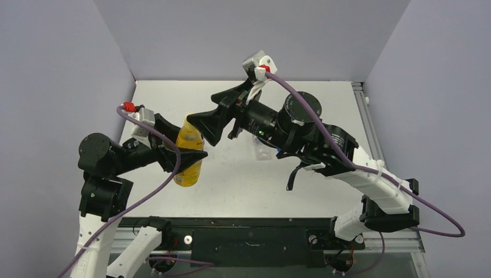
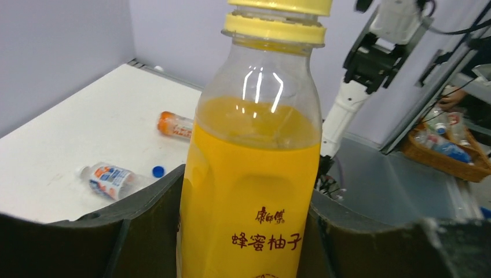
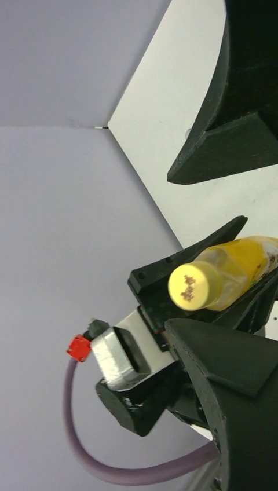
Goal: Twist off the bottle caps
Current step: Unscrew the bottle cap from the plastic bottle.
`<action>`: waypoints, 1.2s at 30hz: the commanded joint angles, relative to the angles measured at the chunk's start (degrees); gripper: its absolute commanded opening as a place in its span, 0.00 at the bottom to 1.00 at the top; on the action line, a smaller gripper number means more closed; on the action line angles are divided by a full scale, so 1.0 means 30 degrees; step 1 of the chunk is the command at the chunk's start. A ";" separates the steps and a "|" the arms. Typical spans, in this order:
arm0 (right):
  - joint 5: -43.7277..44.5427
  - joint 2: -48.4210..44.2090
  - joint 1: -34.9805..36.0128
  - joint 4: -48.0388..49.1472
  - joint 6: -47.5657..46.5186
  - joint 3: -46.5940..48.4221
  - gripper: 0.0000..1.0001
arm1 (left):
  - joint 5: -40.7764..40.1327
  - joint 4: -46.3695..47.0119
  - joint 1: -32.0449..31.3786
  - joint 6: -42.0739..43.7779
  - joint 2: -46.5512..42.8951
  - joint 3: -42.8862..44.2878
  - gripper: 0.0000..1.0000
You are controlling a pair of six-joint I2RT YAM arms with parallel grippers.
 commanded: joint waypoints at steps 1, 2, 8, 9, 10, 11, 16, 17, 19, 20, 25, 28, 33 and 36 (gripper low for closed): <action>0.4650 0.1352 0.1308 -0.0712 -0.0214 0.2344 0.81 | -0.2047 -0.2358 0.0031 0.3616 -0.0095 0.0796 0.00; 0.4731 0.1650 0.1422 -0.0908 -0.0287 0.2747 0.81 | -0.2393 -0.2413 0.0043 0.3864 -0.0092 0.0783 0.00; 0.4916 0.2142 0.1711 -0.0877 -0.0286 0.3113 0.77 | -0.3733 -0.3047 0.0037 0.4915 -0.0006 0.0786 0.00; 0.4900 0.2224 0.1711 -0.0993 -0.0291 0.3222 0.74 | -0.3814 -0.3214 0.0016 0.4983 -0.0004 0.0792 0.00; 0.4816 0.2440 0.1711 -0.1234 -0.0282 0.3472 0.73 | -0.3882 -0.3251 0.0012 0.5048 -0.0047 0.0775 0.00; 0.4777 0.2534 0.1697 -0.1456 -0.0261 0.3606 0.70 | -0.3877 -0.3279 0.0031 0.5109 -0.0099 0.0772 0.00; 0.4407 0.2941 0.1643 -0.1731 -0.0219 0.3847 0.55 | -0.3792 -0.3284 0.0034 0.5151 -0.0362 0.0631 0.00; 0.4356 0.2978 0.1604 -0.1763 -0.0187 0.3855 0.54 | -0.3759 -0.3258 0.0037 0.5105 -0.0358 0.0627 0.00; 0.4277 0.3028 0.1515 -0.1858 -0.0127 0.3857 0.52 | -0.3702 -0.3135 0.0023 0.4933 -0.0326 0.0667 0.00; 0.4244 0.3048 0.1450 -0.1879 -0.0076 0.3857 0.51 | -0.3681 -0.3030 0.0016 0.4875 -0.0311 0.0656 0.00; 0.3921 0.3075 0.1095 -0.1968 0.0227 0.3754 0.40 | -0.3585 -0.2777 0.0038 0.4582 -0.0362 0.0739 0.00; 0.3758 0.3093 0.0996 -0.1925 0.0302 0.3731 0.31 | -0.3433 -0.2695 0.0038 0.4374 -0.0334 0.0747 0.00; 0.3735 0.3043 0.0892 -0.2231 0.0304 0.3742 0.33 | -0.3291 -0.2325 0.0034 0.3863 -0.0376 0.0825 0.00; 0.4136 0.2872 0.0870 -0.2139 0.0367 0.3348 0.44 | -0.3243 -0.2177 0.0015 0.3625 -0.0346 0.0852 0.00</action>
